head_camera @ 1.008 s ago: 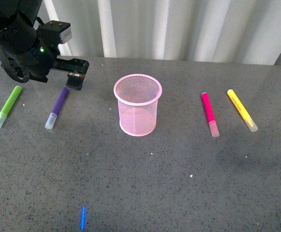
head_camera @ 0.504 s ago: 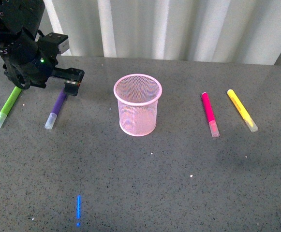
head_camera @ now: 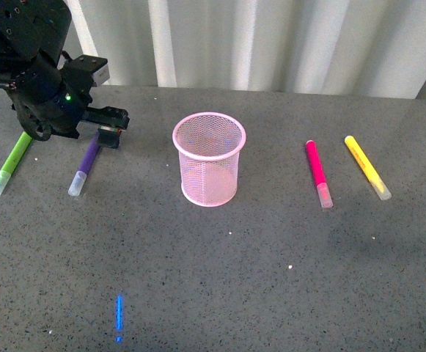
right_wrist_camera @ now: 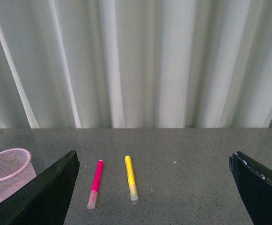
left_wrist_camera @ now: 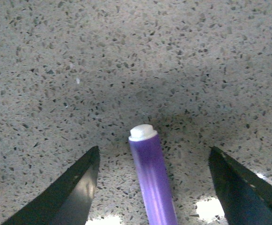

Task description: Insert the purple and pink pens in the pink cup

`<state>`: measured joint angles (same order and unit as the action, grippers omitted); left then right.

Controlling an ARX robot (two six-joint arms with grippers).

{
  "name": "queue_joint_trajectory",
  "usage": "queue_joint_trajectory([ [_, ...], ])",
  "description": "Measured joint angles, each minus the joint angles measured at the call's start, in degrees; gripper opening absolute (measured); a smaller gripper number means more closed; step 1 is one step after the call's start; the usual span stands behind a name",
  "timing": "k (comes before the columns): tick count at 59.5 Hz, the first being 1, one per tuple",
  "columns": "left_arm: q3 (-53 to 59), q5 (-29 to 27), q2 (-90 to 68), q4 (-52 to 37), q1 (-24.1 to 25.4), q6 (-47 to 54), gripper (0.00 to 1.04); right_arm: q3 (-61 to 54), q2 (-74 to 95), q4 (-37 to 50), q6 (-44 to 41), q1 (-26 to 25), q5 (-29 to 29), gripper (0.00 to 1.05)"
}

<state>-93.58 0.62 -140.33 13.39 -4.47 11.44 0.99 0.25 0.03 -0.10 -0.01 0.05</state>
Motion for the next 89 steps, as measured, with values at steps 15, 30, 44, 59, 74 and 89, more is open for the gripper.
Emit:
queue_joint_trajectory([
  [15, 3.69, 1.01, 0.90, -4.68, -0.39, -3.04, 0.35, 0.00, 0.00, 0.00, 0.00, 0.00, 0.02, 0.98],
  [30, 9.20, 1.05, 3.06, -10.27, 0.13, -3.63, 0.13, 0.00, 0.00, 0.00, 0.00, 0.00, 0.02, 0.98],
  [44, 15.19, 2.23, 6.84, -14.12, 0.39, -1.29, 0.13, 0.00, 0.00, 0.00, 0.00, 0.00, 0.02, 0.98],
  [59, 24.28, 5.05, 16.79, -36.11, -0.35, -1.46, 0.13, 0.00, 0.00, 0.00, 0.00, 0.00, 0.02, 0.98],
  [74, 38.97, 2.21, 32.92, -72.48, -11.37, -19.32, 0.13, 0.00, 0.00, 0.00, 0.00, 0.00, 0.02, 0.98],
  [89, 46.12, -9.55, 28.02, -86.93, -22.75, -24.79, 0.13, 0.00, 0.00, 0.00, 0.00, 0.00, 0.02, 0.98],
])
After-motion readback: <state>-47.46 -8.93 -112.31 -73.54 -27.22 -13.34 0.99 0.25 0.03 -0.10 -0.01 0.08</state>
